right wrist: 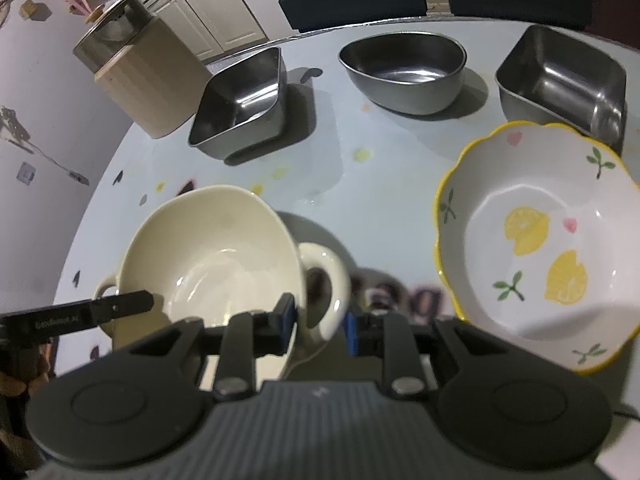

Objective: Organize plates and bowls

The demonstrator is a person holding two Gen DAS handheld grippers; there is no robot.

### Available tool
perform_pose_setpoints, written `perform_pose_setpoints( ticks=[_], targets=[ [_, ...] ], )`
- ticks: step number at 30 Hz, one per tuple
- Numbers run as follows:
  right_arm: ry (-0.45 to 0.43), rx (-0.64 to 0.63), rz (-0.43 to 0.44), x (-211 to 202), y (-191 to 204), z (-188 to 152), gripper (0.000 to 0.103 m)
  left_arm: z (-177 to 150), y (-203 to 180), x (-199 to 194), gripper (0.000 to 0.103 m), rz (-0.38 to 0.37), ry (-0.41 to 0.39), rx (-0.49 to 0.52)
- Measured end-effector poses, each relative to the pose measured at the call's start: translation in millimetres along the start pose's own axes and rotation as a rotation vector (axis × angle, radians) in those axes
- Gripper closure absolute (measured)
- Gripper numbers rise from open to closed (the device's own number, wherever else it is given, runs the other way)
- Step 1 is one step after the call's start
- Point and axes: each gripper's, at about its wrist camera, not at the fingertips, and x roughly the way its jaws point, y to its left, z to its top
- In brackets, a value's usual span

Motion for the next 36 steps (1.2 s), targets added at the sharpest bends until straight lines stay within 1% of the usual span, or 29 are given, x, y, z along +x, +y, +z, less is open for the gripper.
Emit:
perform_pose_setpoints(
  ticks=[1, 4, 5, 6, 7, 10, 18, 22, 27, 31, 36],
  targets=[
    [-0.002, -0.003, -0.006, -1, 0, 0, 0.067, 0, 0, 0, 0.076, -0.001, 0.000, 0.001],
    [-0.010, -0.002, -0.001, -3, -3, 1, 0.066, 1, 1, 0, 0.077, -0.004, 0.001, -0.002],
    [-0.011, -0.002, 0.003, -4, -4, 2, 0.067, 1, 1, 0, 0.077, -0.005, -0.001, -0.005],
    [-0.010, -0.010, 0.009, -4, -3, 2, 0.072, 1, 1, 0, 0.077, -0.003, -0.002, -0.005],
    [-0.011, -0.022, 0.008, -5, -1, 2, 0.073, 1, 1, 0, 0.077, -0.001, -0.002, -0.003],
    [-0.016, -0.047, -0.014, -5, 4, 1, 0.073, 1, -1, 0, 0.077, 0.002, -0.003, -0.002],
    [-0.027, -0.029, -0.020, -6, 4, -3, 0.073, 0, -10, -8, 0.077, 0.032, -0.023, 0.026],
    [-0.038, -0.032, -0.023, -12, 8, -6, 0.072, 0, -14, -18, 0.077, 0.024, -0.042, 0.026],
    [-0.089, -0.030, -0.026, -38, 10, -13, 0.072, -4, -29, -43, 0.078, 0.001, -0.099, 0.037],
    [-0.143, 0.007, -0.023, -71, 7, -24, 0.073, -11, -48, -64, 0.079, -0.033, -0.141, 0.056],
    [-0.201, 0.048, -0.024, -115, -3, -44, 0.074, -25, -74, -84, 0.079, -0.074, -0.161, 0.078]
  ],
)
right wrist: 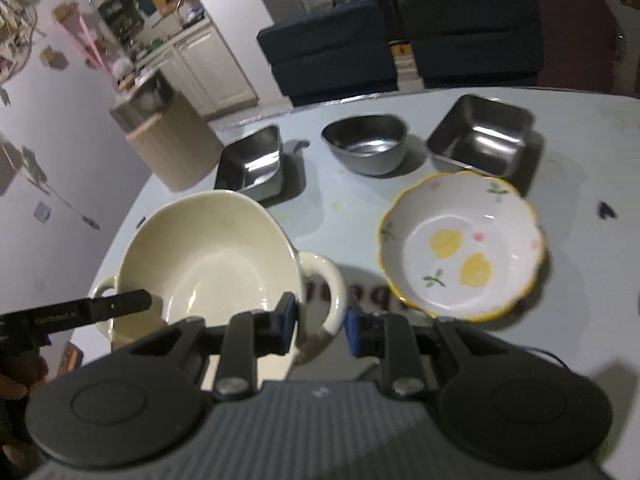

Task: Organize plates and bowls
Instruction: 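Carry the cream bowl over the white plate with both grippers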

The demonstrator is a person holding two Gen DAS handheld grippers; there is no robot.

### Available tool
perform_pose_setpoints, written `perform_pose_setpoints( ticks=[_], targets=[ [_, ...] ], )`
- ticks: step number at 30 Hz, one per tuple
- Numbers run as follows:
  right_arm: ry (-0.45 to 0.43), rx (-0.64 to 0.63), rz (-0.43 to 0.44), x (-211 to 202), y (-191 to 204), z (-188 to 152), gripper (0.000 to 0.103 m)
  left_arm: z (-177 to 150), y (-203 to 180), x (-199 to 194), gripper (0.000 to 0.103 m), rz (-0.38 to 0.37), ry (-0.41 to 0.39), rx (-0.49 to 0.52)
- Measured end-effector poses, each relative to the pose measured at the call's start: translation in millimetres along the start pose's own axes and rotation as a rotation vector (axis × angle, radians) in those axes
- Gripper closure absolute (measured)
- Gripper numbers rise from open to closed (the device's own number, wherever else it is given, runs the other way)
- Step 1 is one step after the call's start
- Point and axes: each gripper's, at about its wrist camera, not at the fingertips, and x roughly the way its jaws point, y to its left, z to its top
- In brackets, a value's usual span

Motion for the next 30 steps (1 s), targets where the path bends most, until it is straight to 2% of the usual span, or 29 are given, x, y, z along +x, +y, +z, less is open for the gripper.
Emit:
perform_pose_setpoints(
  ticks=[8, 16, 24, 30],
  targets=[
    [-0.063, 0.045, -0.039, -62, -26, -28, 0.074, -19, -50, -15, 0.079, -0.055, -0.010, 0.053],
    [-0.127, 0.104, -0.076, -107, -57, -56, 0.074, -37, -93, -16, 0.079, -0.097, -0.017, 0.083],
    [-0.135, 0.155, -0.121, -125, -81, -76, 0.074, -55, -120, -3, 0.079, -0.126, 0.004, 0.123],
    [-0.102, 0.191, -0.145, -118, -92, -82, 0.073, -70, -133, 14, 0.079, -0.128, 0.056, 0.149]
  ],
)
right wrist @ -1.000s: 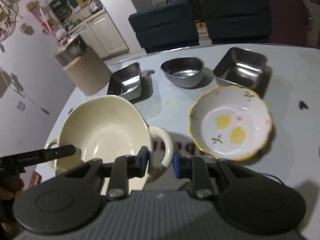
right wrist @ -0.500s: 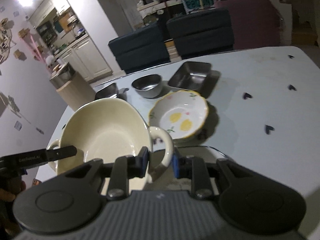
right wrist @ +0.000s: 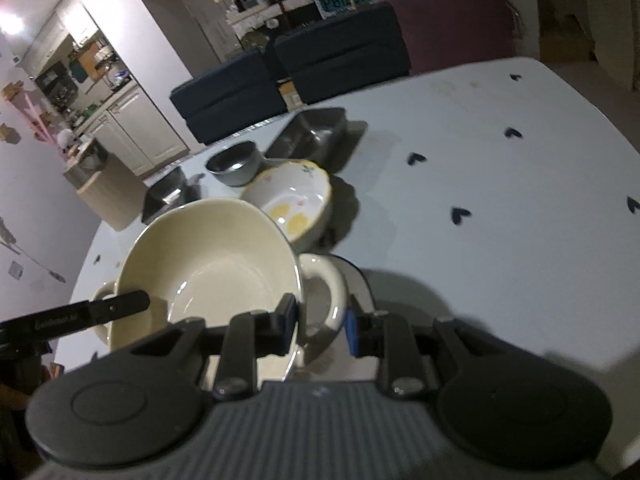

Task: Organize plates and bowls
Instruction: 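Carry the cream bowl over the white plate with both grippers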

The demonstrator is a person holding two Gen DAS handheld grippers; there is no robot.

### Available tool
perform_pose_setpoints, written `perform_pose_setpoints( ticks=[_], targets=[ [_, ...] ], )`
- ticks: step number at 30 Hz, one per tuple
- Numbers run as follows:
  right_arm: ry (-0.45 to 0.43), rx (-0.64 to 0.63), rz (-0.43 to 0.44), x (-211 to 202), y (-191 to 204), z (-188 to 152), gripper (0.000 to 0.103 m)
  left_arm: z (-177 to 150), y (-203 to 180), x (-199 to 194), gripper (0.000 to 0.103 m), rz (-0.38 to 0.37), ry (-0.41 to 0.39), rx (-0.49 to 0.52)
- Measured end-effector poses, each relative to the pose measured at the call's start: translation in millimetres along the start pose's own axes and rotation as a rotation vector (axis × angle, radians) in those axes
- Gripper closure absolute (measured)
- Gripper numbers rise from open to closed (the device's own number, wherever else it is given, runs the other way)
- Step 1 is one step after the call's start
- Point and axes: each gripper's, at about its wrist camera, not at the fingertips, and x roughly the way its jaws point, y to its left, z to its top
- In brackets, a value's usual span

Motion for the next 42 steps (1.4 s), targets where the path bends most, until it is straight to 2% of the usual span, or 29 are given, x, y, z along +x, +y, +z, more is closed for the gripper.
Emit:
perform_pose_setpoints(
  ticks=[17, 25, 42],
  targets=[
    [0.097, -0.059, -0.073, 41, 10, 4, 0.072, -13, 13, 36, 0.078, 0.009, 0.094, -0.044],
    [0.145, -0.067, -0.102, 60, 15, 8, 0.071, -16, 15, 48, 0.077, 0.021, 0.120, -0.028],
    [0.180, -0.107, -0.139, 75, 22, 9, 0.071, -19, 24, 65, 0.074, 0.043, 0.157, -0.038]
  ],
)
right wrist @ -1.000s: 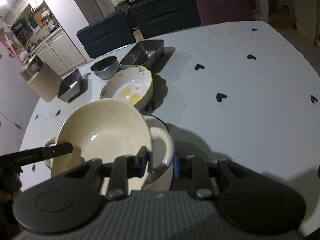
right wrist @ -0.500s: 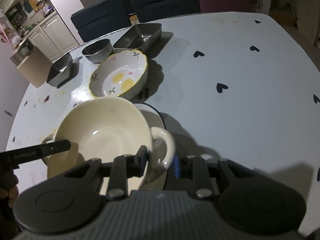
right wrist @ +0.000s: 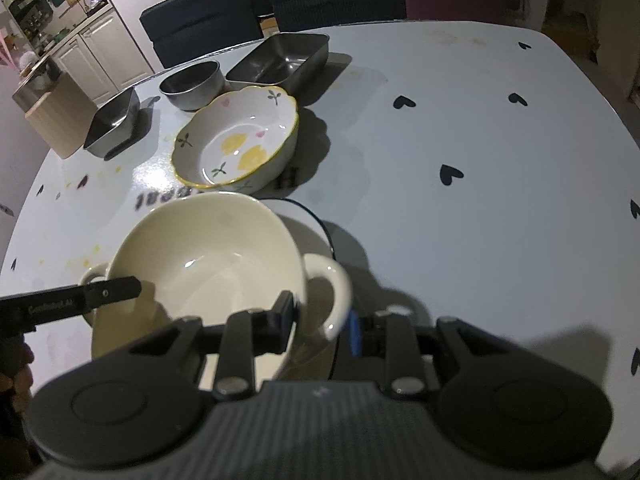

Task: Organize plates and bowls
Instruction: 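Carry the cream bowl over the white plate with both grippers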

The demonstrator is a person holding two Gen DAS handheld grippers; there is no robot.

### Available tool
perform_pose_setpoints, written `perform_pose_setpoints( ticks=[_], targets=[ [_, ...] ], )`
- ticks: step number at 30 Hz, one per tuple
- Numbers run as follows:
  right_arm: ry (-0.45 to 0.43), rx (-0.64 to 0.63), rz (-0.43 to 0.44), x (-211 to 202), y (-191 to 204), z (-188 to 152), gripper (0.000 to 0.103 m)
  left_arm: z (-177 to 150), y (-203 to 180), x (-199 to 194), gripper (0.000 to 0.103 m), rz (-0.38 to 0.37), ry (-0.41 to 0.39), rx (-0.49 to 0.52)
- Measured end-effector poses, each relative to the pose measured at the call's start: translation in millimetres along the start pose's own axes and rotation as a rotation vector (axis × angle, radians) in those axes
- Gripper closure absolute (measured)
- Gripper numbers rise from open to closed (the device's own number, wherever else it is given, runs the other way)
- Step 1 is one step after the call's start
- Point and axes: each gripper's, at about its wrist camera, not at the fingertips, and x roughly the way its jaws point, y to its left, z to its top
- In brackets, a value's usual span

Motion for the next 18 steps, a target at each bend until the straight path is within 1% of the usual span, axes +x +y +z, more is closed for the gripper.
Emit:
perform_pose_setpoints(
  ticks=[9, 18],
  targets=[
    [0.008, 0.001, -0.015, 2.0, 1.9, 1.3, 0.070, 1.2, 0.6, 5.0, 0.074, 0.003, 0.013, 0.001],
    [0.021, 0.000, -0.024, 5.0, 4.9, 2.9, 0.070, 1.3, -1.5, 7.0, 0.073, 0.016, 0.018, 0.028]
  ],
)
